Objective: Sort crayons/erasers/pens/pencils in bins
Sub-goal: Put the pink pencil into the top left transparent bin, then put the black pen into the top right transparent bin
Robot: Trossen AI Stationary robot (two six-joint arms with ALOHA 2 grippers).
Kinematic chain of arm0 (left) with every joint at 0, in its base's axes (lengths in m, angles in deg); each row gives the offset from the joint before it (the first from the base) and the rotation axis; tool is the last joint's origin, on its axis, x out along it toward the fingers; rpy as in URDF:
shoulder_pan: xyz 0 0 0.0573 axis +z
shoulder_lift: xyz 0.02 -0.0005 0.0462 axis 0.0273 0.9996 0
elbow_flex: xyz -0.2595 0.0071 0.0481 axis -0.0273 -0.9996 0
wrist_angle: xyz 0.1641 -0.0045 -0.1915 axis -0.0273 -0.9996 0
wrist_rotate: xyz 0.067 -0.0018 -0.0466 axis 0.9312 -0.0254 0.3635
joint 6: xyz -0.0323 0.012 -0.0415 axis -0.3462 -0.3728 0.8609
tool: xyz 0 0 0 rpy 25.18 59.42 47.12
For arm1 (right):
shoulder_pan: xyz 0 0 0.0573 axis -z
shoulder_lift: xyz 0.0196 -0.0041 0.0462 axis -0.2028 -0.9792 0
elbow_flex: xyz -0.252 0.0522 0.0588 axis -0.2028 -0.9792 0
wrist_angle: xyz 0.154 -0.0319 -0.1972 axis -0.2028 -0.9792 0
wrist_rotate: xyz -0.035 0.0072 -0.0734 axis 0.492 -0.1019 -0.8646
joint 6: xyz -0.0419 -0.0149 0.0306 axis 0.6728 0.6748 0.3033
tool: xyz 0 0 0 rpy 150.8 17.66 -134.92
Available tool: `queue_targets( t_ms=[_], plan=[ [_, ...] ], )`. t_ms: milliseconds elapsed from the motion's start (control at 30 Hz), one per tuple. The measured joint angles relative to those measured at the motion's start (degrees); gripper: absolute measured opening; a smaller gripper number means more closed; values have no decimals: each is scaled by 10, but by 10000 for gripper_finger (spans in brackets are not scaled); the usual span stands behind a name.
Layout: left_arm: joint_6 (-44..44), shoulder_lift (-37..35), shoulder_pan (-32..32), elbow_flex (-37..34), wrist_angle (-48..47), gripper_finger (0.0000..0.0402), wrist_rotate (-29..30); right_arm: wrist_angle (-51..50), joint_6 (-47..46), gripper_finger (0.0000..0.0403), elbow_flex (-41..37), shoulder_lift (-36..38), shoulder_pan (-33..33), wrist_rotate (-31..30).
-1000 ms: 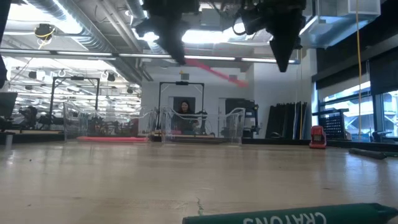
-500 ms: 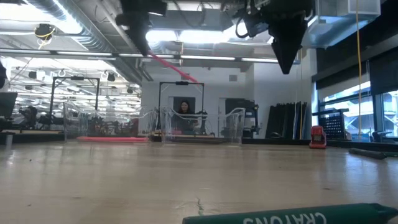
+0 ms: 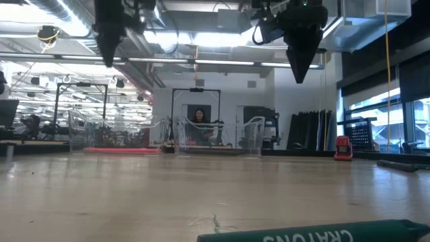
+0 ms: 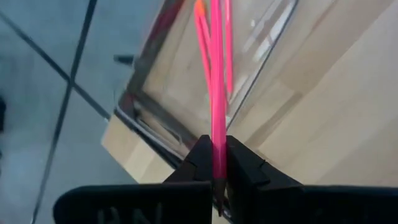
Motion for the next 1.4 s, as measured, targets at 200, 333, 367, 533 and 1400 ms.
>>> queue_targets(
  t_ms=[200, 333, 367, 533, 1400],
  plan=[
    [-15, -13, 28, -109, 84, 6, -9, 6, 2, 155, 0, 0, 1, -33],
    [-59, -11, 55, -164, 188, 6, 0, 30, 14, 155, 0, 0, 1, -34],
    [-72, -9, 64, -175, 213, 6, -3, 37, 15, 155, 0, 0, 1, -34],
    [-113, -7, 108, -226, 290, 6, -13, 48, 16, 155, 0, 0, 1, -34],
    [-145, -7, 165, -330, 402, 72, -44, 58, 14, 155, 0, 0, 1, -34]
  ],
)
